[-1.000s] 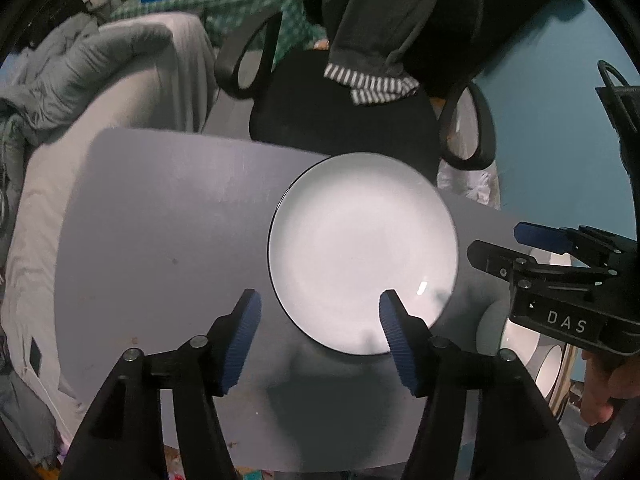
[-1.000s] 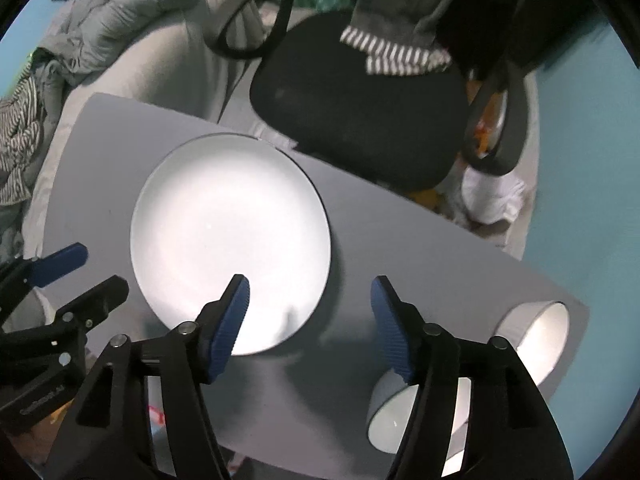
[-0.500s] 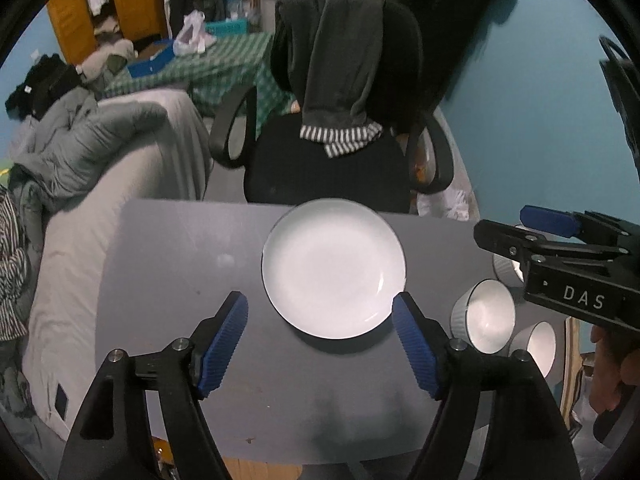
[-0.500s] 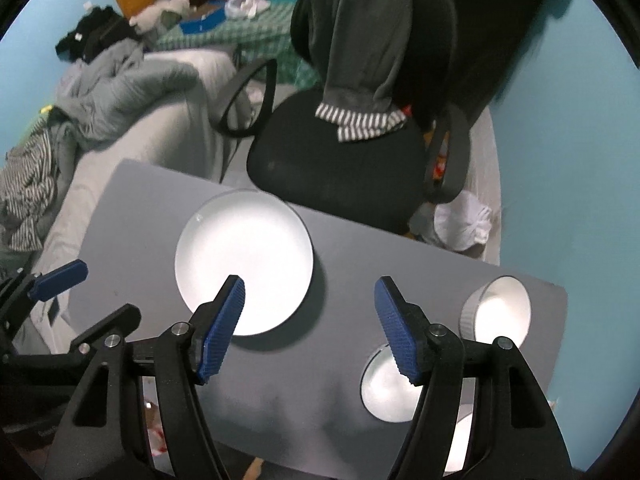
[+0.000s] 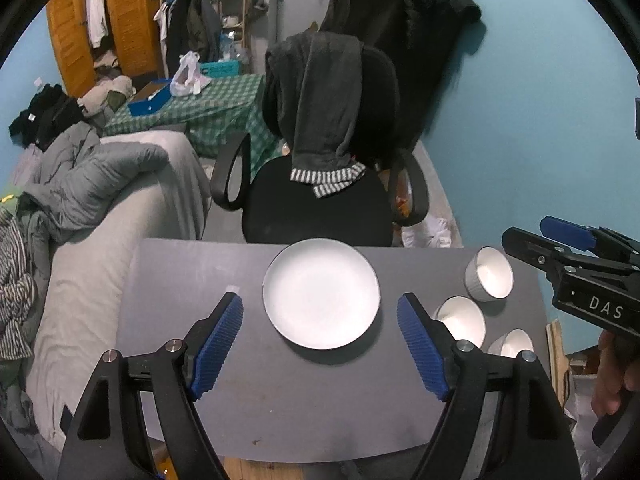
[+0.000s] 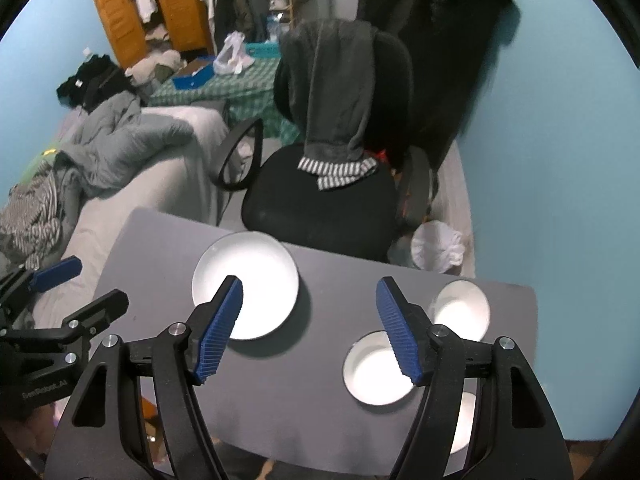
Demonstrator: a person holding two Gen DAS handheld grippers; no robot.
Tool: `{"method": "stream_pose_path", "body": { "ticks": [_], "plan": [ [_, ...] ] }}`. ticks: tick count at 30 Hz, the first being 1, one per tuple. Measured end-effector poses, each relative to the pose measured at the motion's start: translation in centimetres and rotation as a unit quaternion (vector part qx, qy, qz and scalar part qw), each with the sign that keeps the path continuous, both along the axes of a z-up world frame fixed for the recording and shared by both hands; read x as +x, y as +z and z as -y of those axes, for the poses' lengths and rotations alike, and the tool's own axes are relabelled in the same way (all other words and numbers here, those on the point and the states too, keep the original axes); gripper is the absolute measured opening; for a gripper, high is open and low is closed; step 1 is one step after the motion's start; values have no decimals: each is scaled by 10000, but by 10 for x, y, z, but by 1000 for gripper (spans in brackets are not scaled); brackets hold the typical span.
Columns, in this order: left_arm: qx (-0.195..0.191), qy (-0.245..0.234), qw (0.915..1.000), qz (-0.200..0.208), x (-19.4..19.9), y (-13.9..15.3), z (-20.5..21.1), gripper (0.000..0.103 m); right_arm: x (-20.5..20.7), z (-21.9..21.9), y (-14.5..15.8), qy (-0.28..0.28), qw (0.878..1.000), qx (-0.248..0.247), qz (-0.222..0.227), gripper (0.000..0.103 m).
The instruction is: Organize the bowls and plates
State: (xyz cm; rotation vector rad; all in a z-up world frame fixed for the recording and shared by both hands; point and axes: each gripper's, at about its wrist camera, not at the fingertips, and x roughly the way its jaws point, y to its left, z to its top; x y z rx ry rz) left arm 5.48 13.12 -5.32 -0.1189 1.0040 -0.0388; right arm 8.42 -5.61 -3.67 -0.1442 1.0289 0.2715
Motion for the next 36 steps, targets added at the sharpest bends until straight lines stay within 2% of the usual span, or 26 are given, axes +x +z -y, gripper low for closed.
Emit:
{"method": "stream_pose_path", "body": {
  "ticks": [4,16,21,36],
  "plan": [
    [9,-139,9998,158,-2,13,5,86,-11,9,16,-173,9996,-21,203,69],
    [-356,-438,9978,348,-3,38,25,86,-39,46,36,-823,9958,-25,410,69],
    [-288,-647,9966,411,-2,45,42,86,-50,64,42,-1131,9925,-2,456,69],
    [-477,-1589,9859,240,1,46,114,86,-80,124,44,-2173,9752,93,421,69]
  ]
}}
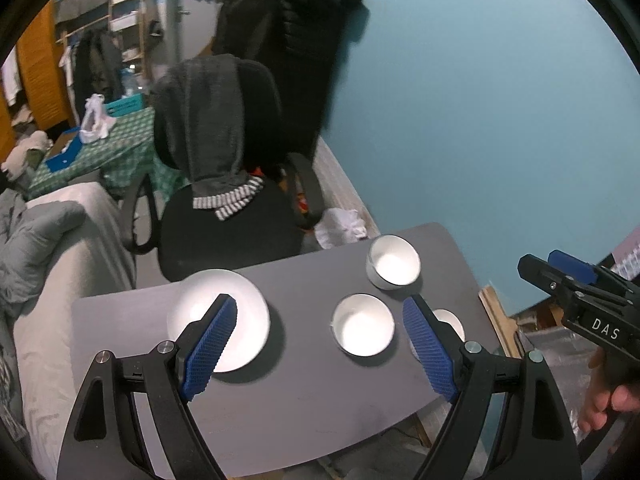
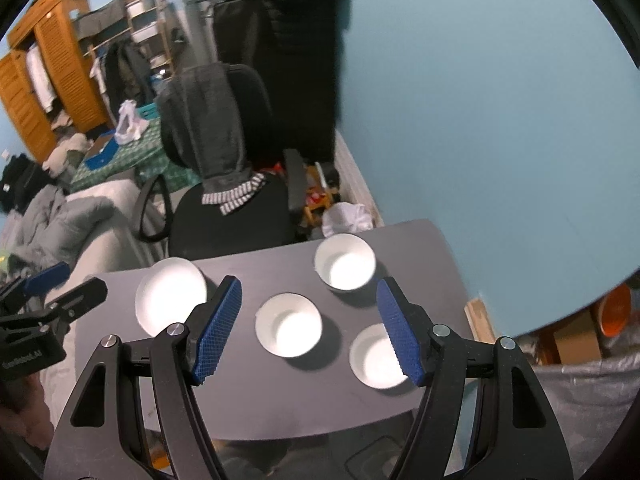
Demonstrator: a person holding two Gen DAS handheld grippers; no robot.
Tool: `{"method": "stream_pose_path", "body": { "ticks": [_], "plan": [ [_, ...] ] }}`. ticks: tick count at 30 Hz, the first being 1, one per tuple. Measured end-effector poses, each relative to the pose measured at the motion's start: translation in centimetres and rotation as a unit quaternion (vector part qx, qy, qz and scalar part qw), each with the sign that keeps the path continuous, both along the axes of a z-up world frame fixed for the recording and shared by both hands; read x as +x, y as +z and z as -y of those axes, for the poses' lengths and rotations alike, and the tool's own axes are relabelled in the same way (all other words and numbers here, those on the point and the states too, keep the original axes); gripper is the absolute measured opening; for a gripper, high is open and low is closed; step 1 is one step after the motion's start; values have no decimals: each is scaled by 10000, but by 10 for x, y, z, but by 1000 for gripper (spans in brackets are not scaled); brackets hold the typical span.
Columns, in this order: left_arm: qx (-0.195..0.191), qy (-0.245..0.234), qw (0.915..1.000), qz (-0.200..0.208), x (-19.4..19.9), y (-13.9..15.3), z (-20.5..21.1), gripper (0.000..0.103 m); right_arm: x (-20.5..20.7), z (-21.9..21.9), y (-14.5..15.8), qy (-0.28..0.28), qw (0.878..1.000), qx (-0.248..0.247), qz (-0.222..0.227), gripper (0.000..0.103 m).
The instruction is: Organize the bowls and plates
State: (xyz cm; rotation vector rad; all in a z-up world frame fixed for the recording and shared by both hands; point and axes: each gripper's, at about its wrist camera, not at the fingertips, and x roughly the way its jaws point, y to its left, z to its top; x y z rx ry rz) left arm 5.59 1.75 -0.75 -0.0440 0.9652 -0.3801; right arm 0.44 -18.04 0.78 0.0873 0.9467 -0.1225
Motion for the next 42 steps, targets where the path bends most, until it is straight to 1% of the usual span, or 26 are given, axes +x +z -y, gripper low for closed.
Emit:
{"method": "stream_pose_path", "body": {
  "ticks": [8,14,27,35,38,42],
  "plan": [
    [1,-435,9990,28,3,5,34,86,-15,27,0,-360,9993,-8,-63,69],
    [51,-636,9980,19,7,6,52,86,-20,43,-2,-584,9982,61,-96,69],
    [183,-818,9963,-186,19,-4,72,86,-13,61,-11,-675,9972,188,-267,69],
    [306,-778,9951,-524,34,-31,80,86,3,73,-27,-647,9965,219,-475,69],
    [353,-721,9945,-665,42,-42,83,86,10,78,-39,-609,9958,275,-624,69],
    [507,-665,9935,-776,50,-60,87,86,20,85,-54,-545,9945,416,-788,69]
  ]
}}
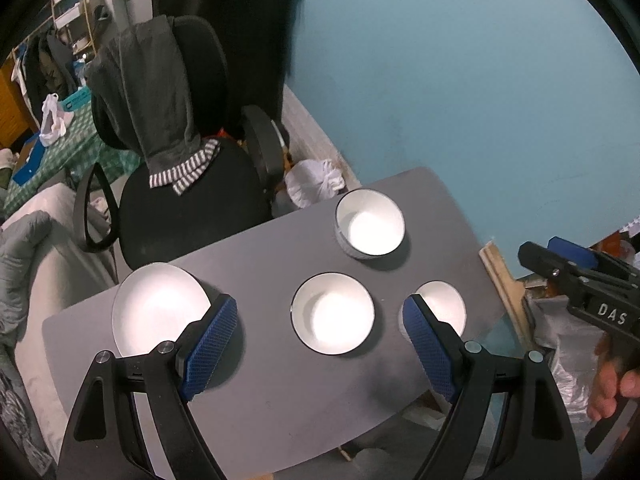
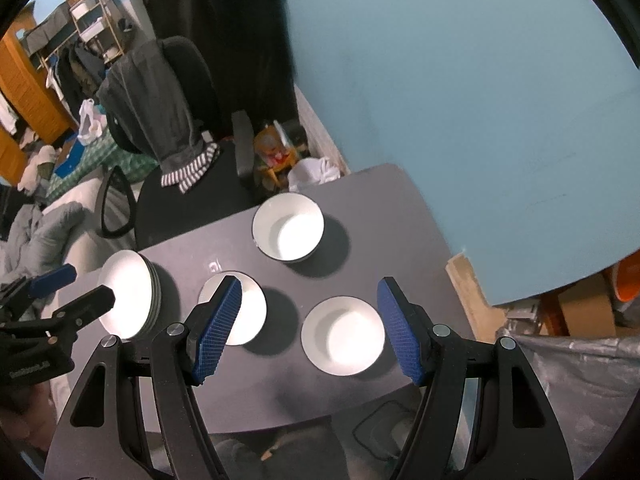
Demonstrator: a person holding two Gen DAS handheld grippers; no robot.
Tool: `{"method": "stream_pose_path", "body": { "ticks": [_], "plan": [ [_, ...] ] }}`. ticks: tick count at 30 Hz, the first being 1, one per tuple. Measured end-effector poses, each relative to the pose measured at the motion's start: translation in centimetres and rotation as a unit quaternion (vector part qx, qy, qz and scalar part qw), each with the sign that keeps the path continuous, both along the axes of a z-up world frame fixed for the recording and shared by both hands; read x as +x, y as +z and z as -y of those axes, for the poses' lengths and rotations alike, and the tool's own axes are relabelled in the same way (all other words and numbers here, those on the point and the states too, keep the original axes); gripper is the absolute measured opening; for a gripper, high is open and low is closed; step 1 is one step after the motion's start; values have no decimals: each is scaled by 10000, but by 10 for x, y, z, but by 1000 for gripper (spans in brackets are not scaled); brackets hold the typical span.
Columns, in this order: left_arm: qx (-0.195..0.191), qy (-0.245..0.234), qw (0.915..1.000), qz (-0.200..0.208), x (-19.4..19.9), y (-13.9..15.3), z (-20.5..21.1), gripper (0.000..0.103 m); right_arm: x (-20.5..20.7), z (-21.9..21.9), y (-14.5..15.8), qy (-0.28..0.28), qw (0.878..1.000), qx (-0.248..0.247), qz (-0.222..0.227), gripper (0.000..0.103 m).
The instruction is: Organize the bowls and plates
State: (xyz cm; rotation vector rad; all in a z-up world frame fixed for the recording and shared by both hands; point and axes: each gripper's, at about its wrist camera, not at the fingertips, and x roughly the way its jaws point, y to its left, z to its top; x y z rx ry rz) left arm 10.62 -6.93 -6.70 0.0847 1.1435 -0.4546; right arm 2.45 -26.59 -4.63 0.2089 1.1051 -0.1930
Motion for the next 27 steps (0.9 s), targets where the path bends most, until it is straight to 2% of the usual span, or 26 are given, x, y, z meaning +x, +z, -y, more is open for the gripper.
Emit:
{"method": "stream_pose_path", "body": {
  "ticks": [12,17,27],
  "plan": [
    [545,221,9974,-427,15,-67,4,86,32,10,-60,501,9969,372,-484,69],
    [488,327,9963,-625,18,-90,4,86,42,8,-93,678,9939,499,-713,69],
    [599,315,9939,-867,25,-125,8,86,61,-6,-136,1185,9853,685,-1026,69]
  ]
}}
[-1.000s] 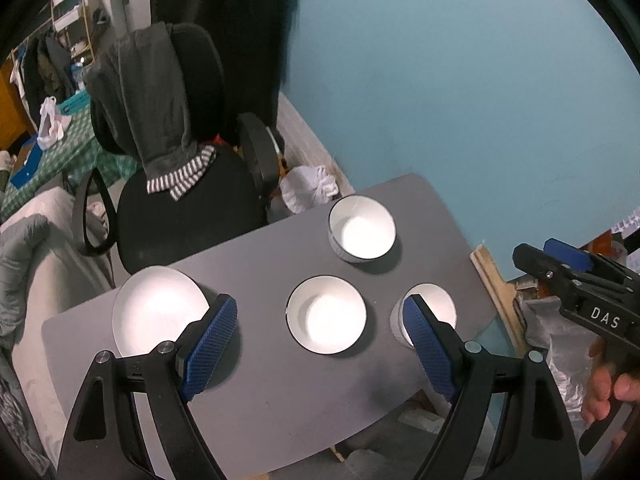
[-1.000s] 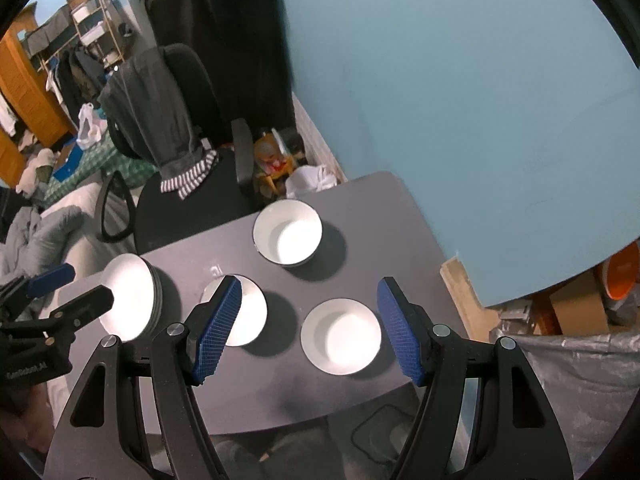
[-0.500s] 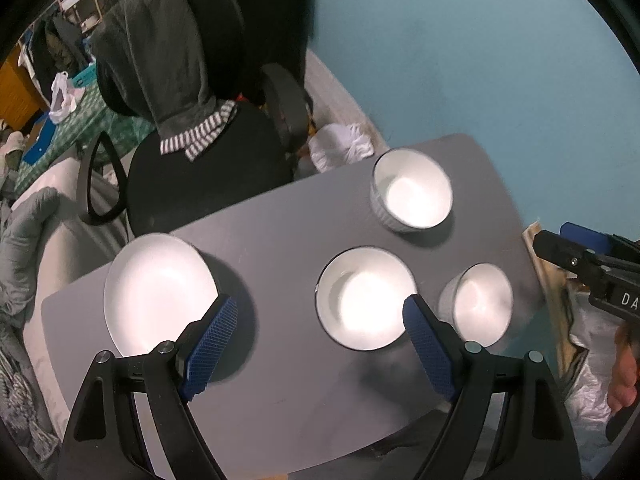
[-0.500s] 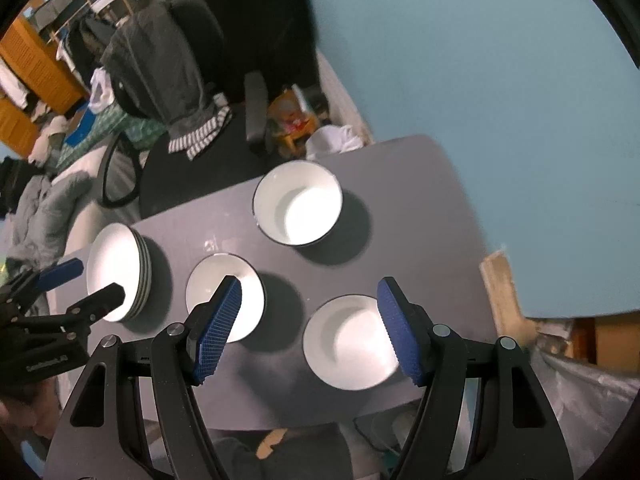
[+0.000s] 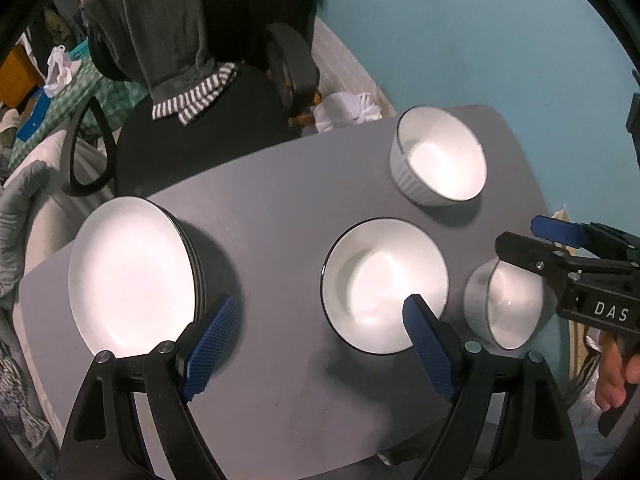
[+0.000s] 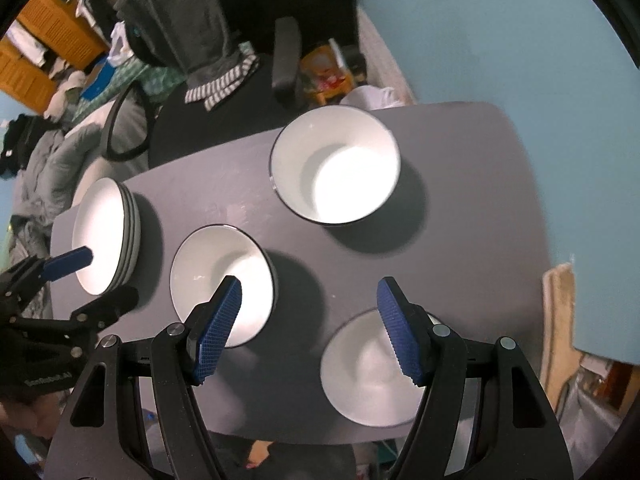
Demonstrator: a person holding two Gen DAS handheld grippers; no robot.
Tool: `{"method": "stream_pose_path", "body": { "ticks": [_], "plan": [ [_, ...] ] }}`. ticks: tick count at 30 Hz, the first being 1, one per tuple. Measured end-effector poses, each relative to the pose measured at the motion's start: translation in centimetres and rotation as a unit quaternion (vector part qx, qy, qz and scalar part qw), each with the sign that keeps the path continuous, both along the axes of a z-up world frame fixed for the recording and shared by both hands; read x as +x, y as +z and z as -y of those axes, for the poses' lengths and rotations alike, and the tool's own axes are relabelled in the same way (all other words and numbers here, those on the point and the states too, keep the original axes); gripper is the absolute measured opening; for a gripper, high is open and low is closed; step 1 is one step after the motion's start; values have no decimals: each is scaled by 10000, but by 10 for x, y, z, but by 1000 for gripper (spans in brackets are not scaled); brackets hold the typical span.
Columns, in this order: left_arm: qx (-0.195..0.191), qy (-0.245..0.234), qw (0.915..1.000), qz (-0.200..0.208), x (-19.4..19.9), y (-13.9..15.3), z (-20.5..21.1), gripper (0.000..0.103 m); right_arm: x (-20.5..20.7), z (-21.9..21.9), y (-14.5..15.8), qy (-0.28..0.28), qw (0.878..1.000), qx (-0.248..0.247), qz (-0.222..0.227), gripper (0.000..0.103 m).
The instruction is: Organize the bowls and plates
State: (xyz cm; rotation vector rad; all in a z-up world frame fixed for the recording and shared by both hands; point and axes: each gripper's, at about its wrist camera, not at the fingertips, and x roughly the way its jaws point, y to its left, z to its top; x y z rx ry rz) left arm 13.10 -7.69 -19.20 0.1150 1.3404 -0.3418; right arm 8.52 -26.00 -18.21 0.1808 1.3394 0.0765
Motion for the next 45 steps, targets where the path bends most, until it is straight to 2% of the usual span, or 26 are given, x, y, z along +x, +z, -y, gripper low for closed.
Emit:
{"method": "stream_pose_path", "body": {
  "ticks": [6,14,19,23,24,26,28,31,34,36,39,45],
  "plan": [
    [18,77,9998,-207,7,-25,2,86,9,-12,-21,352,9992,8,-183,69],
    [33,247,9983,-524,13,-55,5,86,20,-18,-51,555,9973,135,-462,69],
    [182,346,9970,-674,19,-71,7,86,25,-22,-67,696,9958,71,-596,69],
    [195,311,9967,-723,20,-77,10,86,25,-23,-76,761,9944,80,-729,60],
    [202,297,9968,-714,19,-77,10,84,25,-23,-79,762,9940,98,-777,58],
    [287,263,9967,-716,19,-80,12,77,26,-22,-83,753,9933,143,-864,47],
    [332,265,9963,-746,17,-83,14,74,27,-20,-87,736,9925,216,-952,44],
    [274,310,9960,-790,15,-87,16,64,27,-19,-89,734,9922,211,-986,40],
    [195,395,9954,-852,13,-90,15,53,26,-17,-90,763,9914,239,-1036,33],
    [146,432,9947,-922,12,-92,15,40,23,-15,-91,780,9910,248,-1057,28],
    [-34,469,9932,-1068,13,-97,13,30,23,-14,-92,781,9906,329,-1078,23],
    [-185,404,9930,-1090,16,-98,13,20,20,-12,-91,790,9901,405,-1089,14]
  ]
}}
